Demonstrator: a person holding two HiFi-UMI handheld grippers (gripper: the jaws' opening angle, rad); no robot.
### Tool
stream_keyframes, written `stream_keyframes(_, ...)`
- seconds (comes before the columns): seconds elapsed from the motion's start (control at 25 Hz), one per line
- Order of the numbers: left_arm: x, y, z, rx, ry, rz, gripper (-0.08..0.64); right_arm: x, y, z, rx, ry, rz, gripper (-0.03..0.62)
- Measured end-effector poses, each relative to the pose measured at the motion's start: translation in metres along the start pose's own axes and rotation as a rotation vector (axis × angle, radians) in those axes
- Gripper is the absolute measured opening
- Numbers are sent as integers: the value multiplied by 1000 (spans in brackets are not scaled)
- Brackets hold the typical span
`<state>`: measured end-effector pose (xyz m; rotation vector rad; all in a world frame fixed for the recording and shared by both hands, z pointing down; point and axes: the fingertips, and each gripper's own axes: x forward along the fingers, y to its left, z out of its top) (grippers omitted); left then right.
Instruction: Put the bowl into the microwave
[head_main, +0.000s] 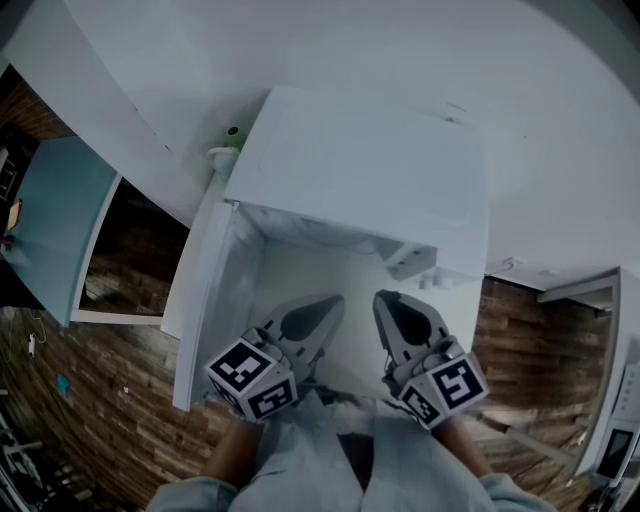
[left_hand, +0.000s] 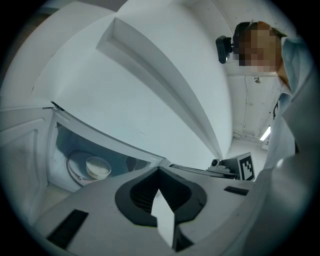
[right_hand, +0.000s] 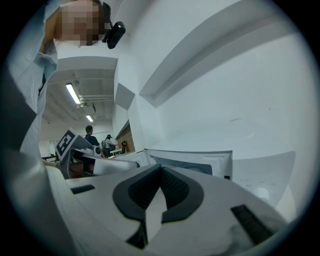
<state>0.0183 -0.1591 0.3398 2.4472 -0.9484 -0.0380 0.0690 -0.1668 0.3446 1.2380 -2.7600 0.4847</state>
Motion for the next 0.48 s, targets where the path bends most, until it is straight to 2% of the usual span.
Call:
stream_keyframes(0.36,1,-1,-1,-10,0,2,0,-2,1,-3,-4,28,-2,2)
stream_keyframes(0.48,2,-2,-3,-12,6,-2,0,-1,1,-1,-15,9,4,2)
